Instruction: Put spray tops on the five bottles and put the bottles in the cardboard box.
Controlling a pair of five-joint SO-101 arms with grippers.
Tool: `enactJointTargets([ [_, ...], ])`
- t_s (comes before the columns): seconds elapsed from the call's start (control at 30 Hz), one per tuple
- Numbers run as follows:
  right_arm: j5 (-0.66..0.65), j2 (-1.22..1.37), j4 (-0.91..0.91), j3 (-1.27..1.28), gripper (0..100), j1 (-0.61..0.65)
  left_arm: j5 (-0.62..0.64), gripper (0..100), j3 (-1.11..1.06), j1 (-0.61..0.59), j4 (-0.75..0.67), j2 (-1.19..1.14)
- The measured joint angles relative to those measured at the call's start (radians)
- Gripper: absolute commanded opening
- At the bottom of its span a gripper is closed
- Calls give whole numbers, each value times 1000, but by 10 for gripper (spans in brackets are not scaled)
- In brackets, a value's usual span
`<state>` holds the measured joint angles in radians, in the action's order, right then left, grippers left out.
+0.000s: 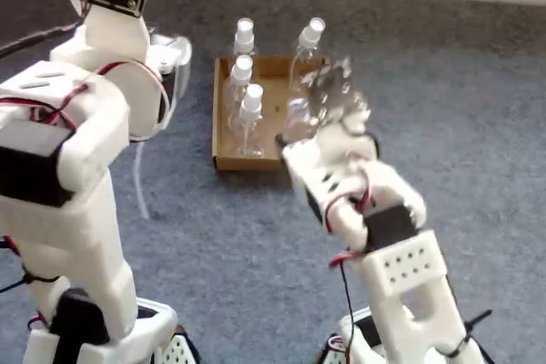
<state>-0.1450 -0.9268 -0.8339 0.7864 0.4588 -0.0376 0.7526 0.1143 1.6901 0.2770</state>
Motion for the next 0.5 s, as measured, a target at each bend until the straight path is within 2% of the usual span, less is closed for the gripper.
enactJointTargets([
  [0.13,0,-104,81,141,3,31,52,52,0,77,-127,3],
  [0.33,0,-238,100,232,3,35,58,52,0,212,-334,-44],
  [0.5,3,-445,201,404,3,43,58,52,0,259,-440,-126],
])
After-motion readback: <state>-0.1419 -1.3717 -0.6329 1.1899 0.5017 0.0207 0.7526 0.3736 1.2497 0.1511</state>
